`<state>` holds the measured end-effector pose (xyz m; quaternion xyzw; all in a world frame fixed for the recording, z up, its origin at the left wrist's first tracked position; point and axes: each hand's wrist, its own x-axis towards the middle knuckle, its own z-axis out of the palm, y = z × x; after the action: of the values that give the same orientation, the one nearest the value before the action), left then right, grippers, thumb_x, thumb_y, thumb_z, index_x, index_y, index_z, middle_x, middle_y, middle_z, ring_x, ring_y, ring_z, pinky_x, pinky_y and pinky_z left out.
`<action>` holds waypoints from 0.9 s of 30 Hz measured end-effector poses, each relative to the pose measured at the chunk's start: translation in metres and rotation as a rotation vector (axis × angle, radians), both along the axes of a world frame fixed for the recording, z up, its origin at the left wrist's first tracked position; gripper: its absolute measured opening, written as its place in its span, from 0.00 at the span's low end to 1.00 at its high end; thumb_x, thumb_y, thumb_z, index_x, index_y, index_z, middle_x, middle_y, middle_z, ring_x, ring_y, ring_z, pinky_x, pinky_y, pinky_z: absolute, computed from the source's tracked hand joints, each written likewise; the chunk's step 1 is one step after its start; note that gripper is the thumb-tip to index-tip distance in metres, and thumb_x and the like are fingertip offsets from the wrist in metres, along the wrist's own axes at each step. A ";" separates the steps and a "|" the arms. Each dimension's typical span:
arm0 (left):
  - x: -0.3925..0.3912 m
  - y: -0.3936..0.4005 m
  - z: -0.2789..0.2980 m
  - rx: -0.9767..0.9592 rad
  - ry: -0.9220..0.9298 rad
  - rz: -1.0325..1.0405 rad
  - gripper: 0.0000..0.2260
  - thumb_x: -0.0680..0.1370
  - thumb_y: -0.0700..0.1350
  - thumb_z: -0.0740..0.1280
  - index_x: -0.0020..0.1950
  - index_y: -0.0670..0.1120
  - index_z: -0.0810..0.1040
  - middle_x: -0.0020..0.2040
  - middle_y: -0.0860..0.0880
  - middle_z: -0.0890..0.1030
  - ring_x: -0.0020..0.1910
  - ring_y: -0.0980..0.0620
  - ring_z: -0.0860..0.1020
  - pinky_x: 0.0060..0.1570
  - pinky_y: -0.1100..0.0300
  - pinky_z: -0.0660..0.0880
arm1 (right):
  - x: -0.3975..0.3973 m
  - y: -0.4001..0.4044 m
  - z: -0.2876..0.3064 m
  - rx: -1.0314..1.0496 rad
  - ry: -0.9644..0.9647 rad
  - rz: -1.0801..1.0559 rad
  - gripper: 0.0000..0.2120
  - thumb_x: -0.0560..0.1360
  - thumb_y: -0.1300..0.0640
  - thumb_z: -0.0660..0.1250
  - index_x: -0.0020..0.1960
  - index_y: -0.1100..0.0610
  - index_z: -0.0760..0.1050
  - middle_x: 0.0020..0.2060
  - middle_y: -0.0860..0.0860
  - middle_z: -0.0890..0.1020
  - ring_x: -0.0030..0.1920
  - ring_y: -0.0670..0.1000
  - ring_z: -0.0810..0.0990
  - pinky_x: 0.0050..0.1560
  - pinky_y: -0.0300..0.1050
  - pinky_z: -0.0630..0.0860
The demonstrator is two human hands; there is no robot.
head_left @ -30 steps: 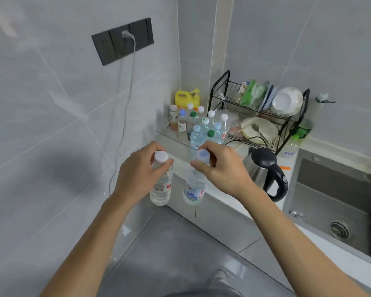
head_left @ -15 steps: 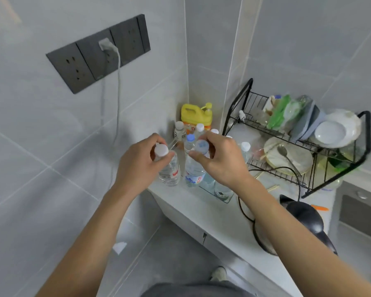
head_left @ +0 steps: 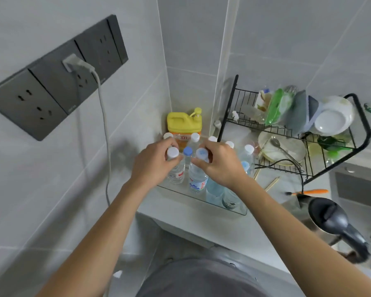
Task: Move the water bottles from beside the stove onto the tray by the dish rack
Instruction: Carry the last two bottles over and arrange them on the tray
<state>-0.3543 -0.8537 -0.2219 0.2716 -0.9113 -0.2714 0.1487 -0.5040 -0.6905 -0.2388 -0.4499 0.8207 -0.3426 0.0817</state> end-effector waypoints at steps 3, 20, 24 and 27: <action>-0.008 -0.007 -0.017 0.011 -0.057 -0.054 0.10 0.75 0.54 0.75 0.50 0.55 0.76 0.36 0.60 0.77 0.38 0.54 0.76 0.37 0.55 0.70 | 0.003 -0.004 -0.016 0.058 0.006 -0.036 0.15 0.73 0.41 0.73 0.47 0.51 0.74 0.35 0.44 0.75 0.39 0.54 0.76 0.41 0.56 0.77; -0.035 -0.022 -0.084 0.007 -0.172 -0.213 0.11 0.77 0.55 0.74 0.50 0.54 0.73 0.40 0.54 0.80 0.44 0.44 0.80 0.36 0.53 0.68 | 0.012 -0.008 -0.064 0.369 0.149 -0.115 0.17 0.77 0.43 0.73 0.58 0.53 0.74 0.54 0.51 0.83 0.54 0.59 0.82 0.44 0.47 0.67; -0.036 -0.025 -0.084 0.027 -0.173 -0.205 0.12 0.76 0.55 0.74 0.48 0.54 0.73 0.39 0.55 0.79 0.42 0.45 0.79 0.37 0.52 0.73 | 0.013 -0.009 -0.069 0.358 0.160 -0.121 0.19 0.77 0.43 0.73 0.58 0.53 0.73 0.53 0.51 0.83 0.52 0.60 0.82 0.43 0.48 0.71; -0.036 -0.024 -0.084 0.005 -0.175 -0.217 0.14 0.76 0.58 0.74 0.48 0.53 0.72 0.38 0.54 0.79 0.41 0.45 0.78 0.37 0.52 0.73 | 0.014 -0.008 -0.071 0.337 0.173 -0.111 0.18 0.76 0.44 0.74 0.58 0.54 0.74 0.53 0.51 0.83 0.50 0.60 0.83 0.43 0.49 0.73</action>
<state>-0.3906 -0.8779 -0.3061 0.1945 -0.9441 -0.2635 0.0378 -0.4902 -0.6987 -0.3094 -0.4115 0.8940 -0.1643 0.0660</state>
